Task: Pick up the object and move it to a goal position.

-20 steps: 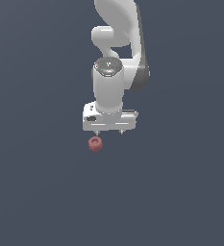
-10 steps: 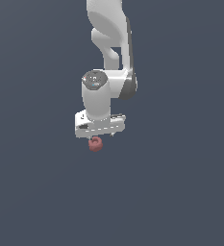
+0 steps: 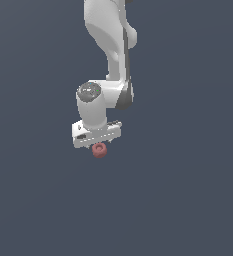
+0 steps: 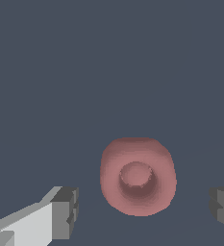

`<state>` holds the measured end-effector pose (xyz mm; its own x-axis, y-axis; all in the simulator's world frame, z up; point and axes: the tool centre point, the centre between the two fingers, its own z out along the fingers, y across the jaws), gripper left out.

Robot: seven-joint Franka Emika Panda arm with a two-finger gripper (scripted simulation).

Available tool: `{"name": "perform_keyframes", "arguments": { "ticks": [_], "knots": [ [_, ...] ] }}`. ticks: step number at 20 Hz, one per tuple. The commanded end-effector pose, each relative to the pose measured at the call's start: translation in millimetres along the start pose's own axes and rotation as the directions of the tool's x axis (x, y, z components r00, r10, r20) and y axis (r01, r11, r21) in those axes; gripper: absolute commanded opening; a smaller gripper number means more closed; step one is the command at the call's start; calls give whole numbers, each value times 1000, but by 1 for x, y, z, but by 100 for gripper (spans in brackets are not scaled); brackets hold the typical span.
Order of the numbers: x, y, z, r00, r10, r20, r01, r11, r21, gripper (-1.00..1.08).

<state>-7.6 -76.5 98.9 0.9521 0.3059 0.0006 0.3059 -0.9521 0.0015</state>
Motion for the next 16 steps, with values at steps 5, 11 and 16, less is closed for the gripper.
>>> {"name": "perform_keyframes", "arguments": {
  "ticks": [5,11,16],
  "knots": [
    [-4,5,7,1000,-29,1,29,1000,1,100],
    [-4,6,13,1000,-26,1,26,1000,1,100],
    [-5,5,37,1000,-28,1,28,1000,1,100]
  ]
}}
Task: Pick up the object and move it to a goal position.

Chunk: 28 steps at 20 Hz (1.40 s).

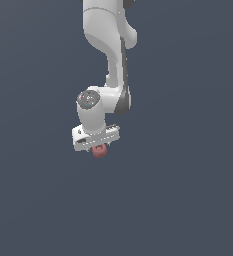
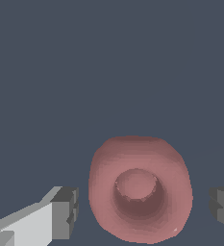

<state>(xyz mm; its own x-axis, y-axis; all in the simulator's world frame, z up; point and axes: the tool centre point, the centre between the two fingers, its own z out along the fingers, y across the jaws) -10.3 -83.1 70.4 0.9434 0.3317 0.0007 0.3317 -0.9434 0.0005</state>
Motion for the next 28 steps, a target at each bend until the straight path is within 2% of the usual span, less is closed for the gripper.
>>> {"name": "perform_keyframes", "arguments": {
  "ticks": [1,8,9,21,28],
  "knots": [
    [-1,0,14,1000,-1,1,1,1000,1,100],
    [0,0,29,1000,-2,1,2,1000,1,100],
    [0,0,29,1000,-2,1,2,1000,1,-100],
    [0,0,27,1000,-2,0,2,1000,0,-100],
    [4,2,2,1000,-2,0,2,1000,0,-100]
  ]
}}
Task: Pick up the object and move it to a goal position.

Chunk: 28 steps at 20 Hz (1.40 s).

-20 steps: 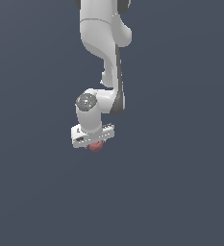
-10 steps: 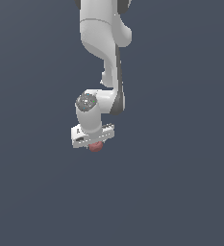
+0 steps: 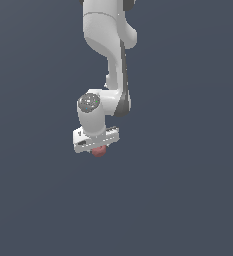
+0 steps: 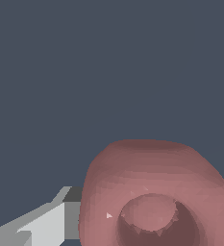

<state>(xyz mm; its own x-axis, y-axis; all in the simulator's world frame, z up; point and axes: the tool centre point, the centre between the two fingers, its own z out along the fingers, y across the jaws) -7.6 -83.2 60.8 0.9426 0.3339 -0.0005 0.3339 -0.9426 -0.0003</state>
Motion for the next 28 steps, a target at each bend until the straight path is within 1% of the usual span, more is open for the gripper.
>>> {"name": "perform_keyframes", "arguments": {
  "ticks": [1,8,19,28],
  "knots": [
    [2,1,-14,1000,0,-1,0,1000,-1,-100],
    [10,4,-72,1000,0,-1,0,1000,-1,-100],
    [27,10,-192,1000,0,-1,0,1000,-1,-100],
    [42,16,-282,1000,0,-1,0,1000,-1,-100]
  ]
}}
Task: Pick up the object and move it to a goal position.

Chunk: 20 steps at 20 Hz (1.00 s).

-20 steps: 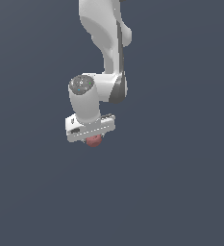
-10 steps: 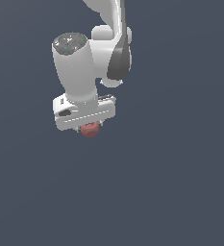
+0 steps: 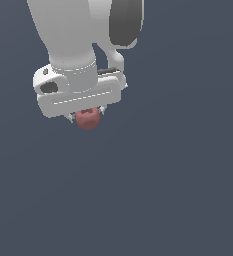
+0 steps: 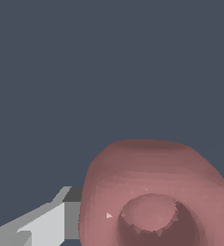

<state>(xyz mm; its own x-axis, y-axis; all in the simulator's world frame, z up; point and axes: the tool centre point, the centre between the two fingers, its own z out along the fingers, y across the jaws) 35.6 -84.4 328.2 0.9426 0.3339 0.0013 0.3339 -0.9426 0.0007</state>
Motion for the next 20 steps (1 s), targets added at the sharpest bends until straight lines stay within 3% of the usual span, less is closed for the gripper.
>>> {"name": "perform_keyframes", "arguments": {
  "ticks": [1,10,20],
  "knots": [
    [4,1,-23,1000,0,1,0,1000,0,-100],
    [16,6,-88,1000,0,1,0,1000,0,-100],
    [25,10,-134,1000,0,1,0,1000,0,-100]
  ]
}}
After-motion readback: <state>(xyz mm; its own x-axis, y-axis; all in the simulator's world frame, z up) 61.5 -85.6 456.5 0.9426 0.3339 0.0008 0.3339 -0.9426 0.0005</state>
